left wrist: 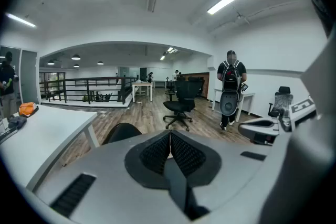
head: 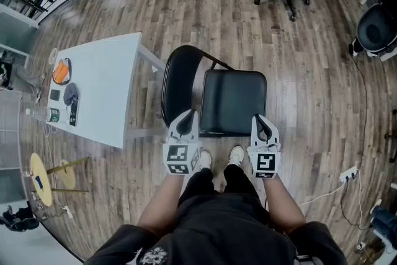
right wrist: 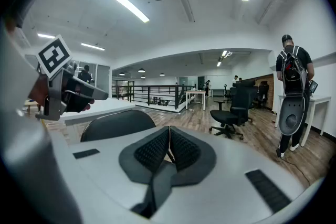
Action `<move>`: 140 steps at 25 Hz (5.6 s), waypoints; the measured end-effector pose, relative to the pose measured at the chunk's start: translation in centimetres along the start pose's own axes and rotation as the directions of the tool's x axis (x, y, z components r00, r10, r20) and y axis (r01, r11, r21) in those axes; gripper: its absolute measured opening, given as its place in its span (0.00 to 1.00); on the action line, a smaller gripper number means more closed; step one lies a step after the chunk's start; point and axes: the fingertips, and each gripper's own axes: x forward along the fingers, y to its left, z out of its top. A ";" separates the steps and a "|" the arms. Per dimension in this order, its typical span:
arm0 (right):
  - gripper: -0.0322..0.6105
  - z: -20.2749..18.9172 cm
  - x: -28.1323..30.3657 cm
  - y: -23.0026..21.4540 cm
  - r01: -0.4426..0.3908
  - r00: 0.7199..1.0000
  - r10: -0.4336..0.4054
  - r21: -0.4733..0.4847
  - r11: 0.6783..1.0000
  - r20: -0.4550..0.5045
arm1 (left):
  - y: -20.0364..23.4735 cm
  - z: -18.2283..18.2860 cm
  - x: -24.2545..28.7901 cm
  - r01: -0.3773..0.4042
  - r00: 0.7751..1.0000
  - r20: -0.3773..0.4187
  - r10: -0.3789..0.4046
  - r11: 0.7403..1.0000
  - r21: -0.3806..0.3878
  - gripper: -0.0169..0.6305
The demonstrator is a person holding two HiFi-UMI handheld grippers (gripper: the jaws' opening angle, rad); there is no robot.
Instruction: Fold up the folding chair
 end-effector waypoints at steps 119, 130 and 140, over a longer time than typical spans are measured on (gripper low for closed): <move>0.56 -8.2 20.1 42.9 -0.595 0.273 0.955 0.761 0.260 -0.113 | 30.4 -0.6 -3.3 -0.143 0.937 -0.345 0.058 0.963 -0.227 0.14; 0.52 -8.3 22.4 48.1 -0.614 0.231 0.957 0.737 0.283 -0.175 | 36.1 -1.6 -4.8 -0.139 0.937 -0.346 0.050 0.962 -0.237 0.14; 0.52 -8.4 24.2 52.4 -0.609 0.220 0.952 0.732 0.305 -0.214 | 41.6 -2.9 -6.2 -0.146 0.940 -0.335 0.063 0.962 -0.230 0.14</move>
